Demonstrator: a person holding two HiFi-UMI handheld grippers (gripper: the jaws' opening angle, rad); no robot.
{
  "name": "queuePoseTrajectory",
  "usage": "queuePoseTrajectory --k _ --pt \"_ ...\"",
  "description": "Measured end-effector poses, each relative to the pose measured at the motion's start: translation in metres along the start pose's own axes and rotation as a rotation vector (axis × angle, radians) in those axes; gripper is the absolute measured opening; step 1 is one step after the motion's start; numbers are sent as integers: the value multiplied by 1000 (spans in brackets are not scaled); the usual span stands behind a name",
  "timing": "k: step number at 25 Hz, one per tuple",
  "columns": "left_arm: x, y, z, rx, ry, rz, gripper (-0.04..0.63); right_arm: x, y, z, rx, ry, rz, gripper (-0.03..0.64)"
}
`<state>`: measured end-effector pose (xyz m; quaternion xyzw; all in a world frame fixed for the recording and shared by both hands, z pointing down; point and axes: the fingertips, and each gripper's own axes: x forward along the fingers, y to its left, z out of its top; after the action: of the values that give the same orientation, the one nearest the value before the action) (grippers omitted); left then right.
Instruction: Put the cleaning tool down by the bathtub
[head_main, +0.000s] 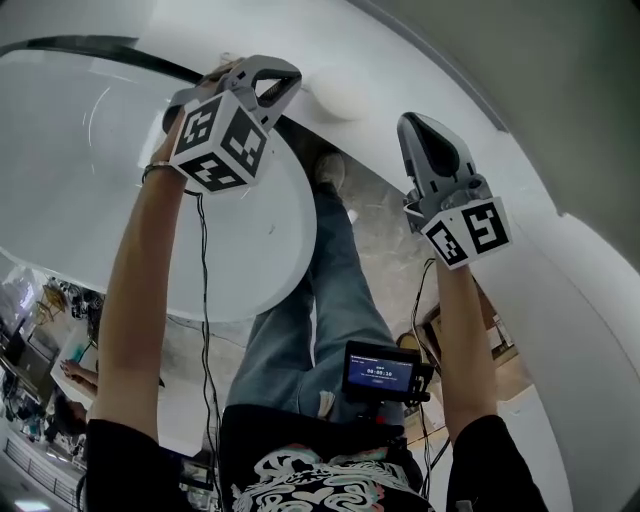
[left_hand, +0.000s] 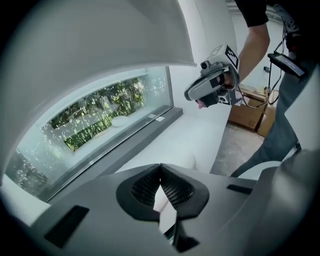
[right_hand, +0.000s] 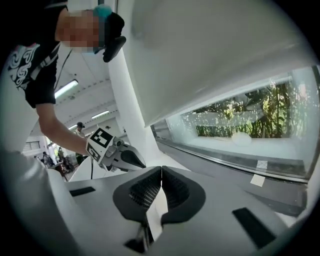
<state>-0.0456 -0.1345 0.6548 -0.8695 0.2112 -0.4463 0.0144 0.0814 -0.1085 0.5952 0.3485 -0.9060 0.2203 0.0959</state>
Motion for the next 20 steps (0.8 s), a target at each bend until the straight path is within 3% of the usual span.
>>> queuePoseTrajectory --k 6,9,14,17,20 --pt "-40 12 28 -149 -120 145 17 -7 19 18 -67 40 -46 28" --pt "-60 12 42 -164 -162 178 17 -13 29 35 -104 43 -99 28" --pt "-118 7 74 -338 -279 252 17 -41 53 77 -117 26 -152 28" --pt "-152 23 102 -318 -351 304 17 -50 58 115 -149 -22 -201 28" --pt "-194 20 119 -330 -371 330 17 -70 77 140 -155 -35 -217 28"
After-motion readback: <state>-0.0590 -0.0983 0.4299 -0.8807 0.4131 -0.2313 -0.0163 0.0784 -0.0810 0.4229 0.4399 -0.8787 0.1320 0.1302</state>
